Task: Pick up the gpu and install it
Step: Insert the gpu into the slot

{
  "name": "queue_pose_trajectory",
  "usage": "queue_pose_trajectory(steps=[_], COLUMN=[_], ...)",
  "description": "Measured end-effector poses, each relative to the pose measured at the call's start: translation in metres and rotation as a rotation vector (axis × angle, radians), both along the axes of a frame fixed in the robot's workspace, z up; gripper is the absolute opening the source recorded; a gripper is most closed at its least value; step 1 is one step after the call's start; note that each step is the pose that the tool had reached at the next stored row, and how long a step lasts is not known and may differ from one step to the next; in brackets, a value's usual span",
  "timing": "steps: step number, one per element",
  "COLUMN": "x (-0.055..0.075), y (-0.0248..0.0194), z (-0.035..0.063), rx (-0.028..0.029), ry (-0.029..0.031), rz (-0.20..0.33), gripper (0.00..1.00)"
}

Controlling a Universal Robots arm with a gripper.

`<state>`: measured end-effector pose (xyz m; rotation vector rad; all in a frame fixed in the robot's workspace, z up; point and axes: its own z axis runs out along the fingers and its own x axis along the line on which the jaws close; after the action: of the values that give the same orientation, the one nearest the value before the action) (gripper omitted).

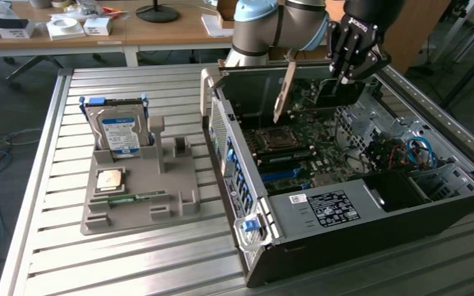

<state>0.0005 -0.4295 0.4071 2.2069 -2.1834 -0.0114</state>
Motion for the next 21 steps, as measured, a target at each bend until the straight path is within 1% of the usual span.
queue_pose_trajectory(steps=[8, 12, 17, 21], x=[-0.001, -0.001, -0.002, -0.002], y=[0.0000, 0.0000, 0.0000, 0.0000], z=[-0.0121, -0.0182, -0.0257, -0.0265], rx=[-0.0001, -0.0001, 0.0000, -0.0003], ry=[-0.0061, -0.0082, -0.0094, -0.0093], rz=[0.000, 0.000, 0.000, 0.000], gripper=[0.26, 0.26, 0.26, 0.26])
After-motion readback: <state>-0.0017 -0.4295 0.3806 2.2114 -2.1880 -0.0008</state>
